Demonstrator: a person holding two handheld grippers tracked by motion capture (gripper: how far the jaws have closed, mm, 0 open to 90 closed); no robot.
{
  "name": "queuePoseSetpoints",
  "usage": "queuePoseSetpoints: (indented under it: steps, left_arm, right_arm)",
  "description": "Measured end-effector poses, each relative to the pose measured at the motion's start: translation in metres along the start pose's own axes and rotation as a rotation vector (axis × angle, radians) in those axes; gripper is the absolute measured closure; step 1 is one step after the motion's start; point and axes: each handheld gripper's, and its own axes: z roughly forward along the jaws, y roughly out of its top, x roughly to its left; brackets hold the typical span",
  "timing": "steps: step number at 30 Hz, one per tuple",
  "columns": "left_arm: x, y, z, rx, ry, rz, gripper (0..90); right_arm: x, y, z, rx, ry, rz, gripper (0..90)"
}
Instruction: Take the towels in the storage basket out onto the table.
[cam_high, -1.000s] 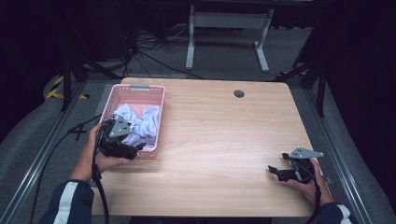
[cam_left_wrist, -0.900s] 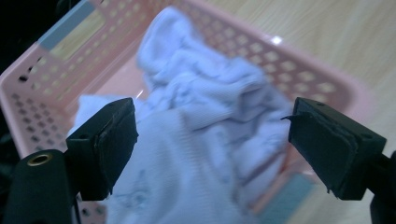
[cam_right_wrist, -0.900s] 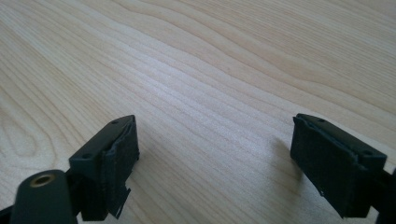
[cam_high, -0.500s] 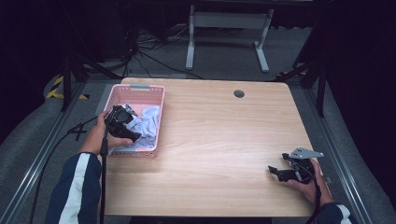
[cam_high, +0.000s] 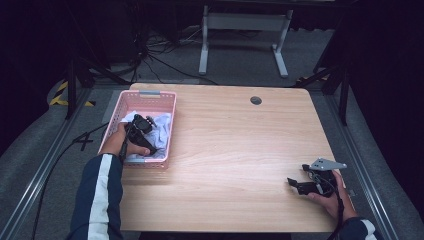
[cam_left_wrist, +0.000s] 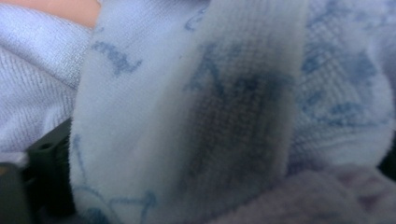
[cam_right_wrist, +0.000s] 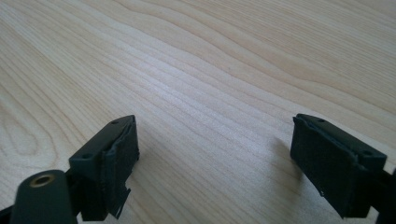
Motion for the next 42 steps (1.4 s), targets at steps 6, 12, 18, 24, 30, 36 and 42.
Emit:
queuePoseSetpoints:
  steps: [6, 12, 18, 24, 30, 36, 42]
  left_arm:
    - [0.003, -0.004, -0.007, -0.055, -0.008, -0.014, 39.9]
    - [0.001, -0.005, -0.01, -0.067, 0.04, 0.0, 55.6]
    - [-0.001, -0.009, -0.023, -0.137, 0.13, -0.024, 62.5]
    - [0.0, -0.022, -0.057, -0.337, 0.173, -0.078, 64.5]
    - [0.004, -0.038, -0.095, -0.562, 0.153, -0.157, 65.0]
    - [0.002, -0.046, -0.132, -0.688, 0.16, -0.174, 65.0]
    - [-0.003, -0.043, -0.156, -0.735, 0.165, -0.155, 65.0]
  right_arm:
    - [0.0, 0.0, 0.0, 0.0, 0.0, 0.0, 15.6]
    - [0.0, 0.0, 0.0, 0.0, 0.0, 0.0, 15.6]
    - [0.0, 0.0, 0.0, -0.001, -0.001, -0.003, 15.6]
    - [0.0, -0.001, -0.001, -0.001, 0.001, -0.003, 15.6]
    - [0.0, -0.001, -0.001, -0.001, 0.001, -0.002, 15.6]
    - [0.0, -0.001, -0.001, -0.001, 0.001, -0.002, 15.6]
    - [0.0, -0.001, -0.001, -0.001, 0.0, -0.002, 15.6]
